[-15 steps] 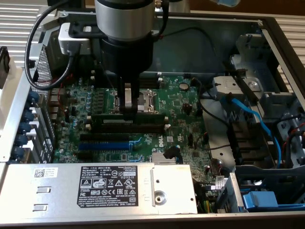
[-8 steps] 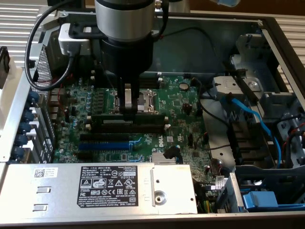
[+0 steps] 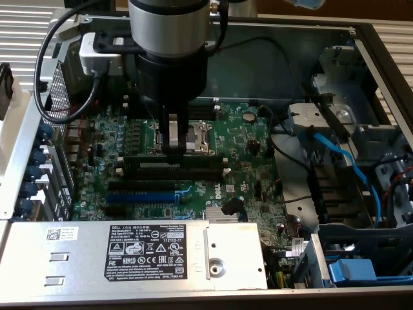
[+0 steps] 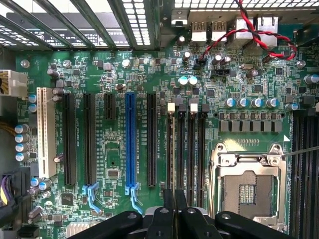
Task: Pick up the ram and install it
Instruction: 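Insert the ram into the slot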
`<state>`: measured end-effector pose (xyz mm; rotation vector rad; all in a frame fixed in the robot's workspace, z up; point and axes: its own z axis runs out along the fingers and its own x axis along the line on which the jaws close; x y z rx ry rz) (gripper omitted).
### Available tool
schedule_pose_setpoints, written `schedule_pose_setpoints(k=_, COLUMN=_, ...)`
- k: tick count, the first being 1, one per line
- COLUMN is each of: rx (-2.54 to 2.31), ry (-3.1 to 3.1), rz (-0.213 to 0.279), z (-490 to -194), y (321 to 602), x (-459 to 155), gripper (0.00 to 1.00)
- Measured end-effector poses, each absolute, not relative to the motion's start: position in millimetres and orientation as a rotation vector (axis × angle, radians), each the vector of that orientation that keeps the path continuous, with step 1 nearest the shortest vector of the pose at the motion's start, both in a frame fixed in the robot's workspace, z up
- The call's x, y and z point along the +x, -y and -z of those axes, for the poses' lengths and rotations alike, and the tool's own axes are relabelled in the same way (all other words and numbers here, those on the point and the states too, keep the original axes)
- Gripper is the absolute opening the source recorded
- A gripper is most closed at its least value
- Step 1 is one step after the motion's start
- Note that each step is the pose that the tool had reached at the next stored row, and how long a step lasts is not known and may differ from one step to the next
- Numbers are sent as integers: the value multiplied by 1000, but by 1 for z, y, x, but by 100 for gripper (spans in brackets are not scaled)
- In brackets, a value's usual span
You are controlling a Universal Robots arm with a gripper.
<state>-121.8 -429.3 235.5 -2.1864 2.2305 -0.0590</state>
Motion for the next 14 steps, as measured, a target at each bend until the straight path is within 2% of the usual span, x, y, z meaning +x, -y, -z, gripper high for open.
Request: schedule_pose_setpoints(k=14, rx=-2186, ry=-2231, rz=59, z=-233, y=429, x=-123, gripper=12)
